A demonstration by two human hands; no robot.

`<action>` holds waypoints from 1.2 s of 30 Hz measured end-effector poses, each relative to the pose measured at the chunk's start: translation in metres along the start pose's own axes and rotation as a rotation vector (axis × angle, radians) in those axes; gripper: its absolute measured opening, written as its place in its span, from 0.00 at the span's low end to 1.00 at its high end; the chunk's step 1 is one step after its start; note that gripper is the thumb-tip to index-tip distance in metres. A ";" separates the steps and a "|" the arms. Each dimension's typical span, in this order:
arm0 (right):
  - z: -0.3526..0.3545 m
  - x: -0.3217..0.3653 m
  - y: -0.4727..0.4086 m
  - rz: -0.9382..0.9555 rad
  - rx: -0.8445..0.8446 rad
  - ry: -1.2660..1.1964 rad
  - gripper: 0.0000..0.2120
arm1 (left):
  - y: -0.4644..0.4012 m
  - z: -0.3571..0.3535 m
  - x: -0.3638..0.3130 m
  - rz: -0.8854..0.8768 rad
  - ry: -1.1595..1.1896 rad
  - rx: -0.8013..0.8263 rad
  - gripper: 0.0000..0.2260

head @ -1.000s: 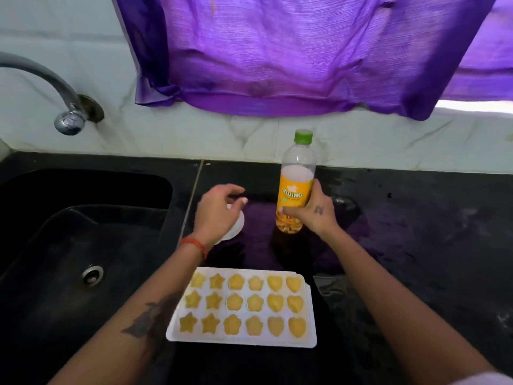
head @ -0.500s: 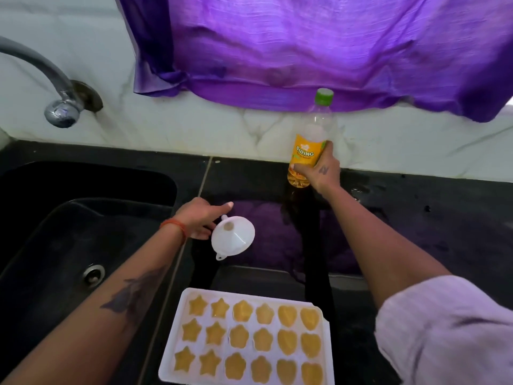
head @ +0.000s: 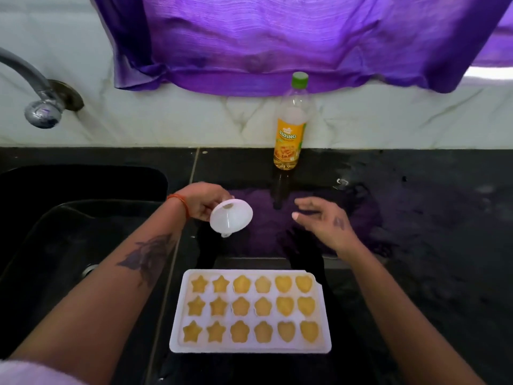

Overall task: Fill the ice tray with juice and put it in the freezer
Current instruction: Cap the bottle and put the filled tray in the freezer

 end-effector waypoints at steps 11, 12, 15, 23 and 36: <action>-0.051 -0.045 0.079 -0.038 -0.137 0.237 0.10 | -0.012 0.008 -0.020 -0.496 0.018 -0.330 0.10; -0.053 -0.045 0.079 -0.039 -0.162 0.233 0.10 | -0.017 0.009 -0.021 -0.516 -0.009 -0.351 0.09; -0.058 -0.046 0.077 -0.046 -0.221 0.247 0.10 | -0.034 0.015 -0.028 -0.568 -0.095 -0.412 0.10; -0.063 -0.048 0.077 -0.078 -0.320 0.299 0.13 | -0.073 0.024 -0.057 -0.633 -0.269 -0.572 0.09; -0.064 -0.042 0.078 -0.113 -0.279 0.250 0.12 | -0.049 0.025 0.005 -0.591 -0.506 -0.557 0.21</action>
Point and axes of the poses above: each hand's wrist, its own y-axis away from the middle knuckle, its own z-axis out of the back of the hand, x = y × z, the point moved 1 cm from there along -y, towards the middle knuckle, and after that the axes turned 15 degrees about x, right-handed, at the moved point
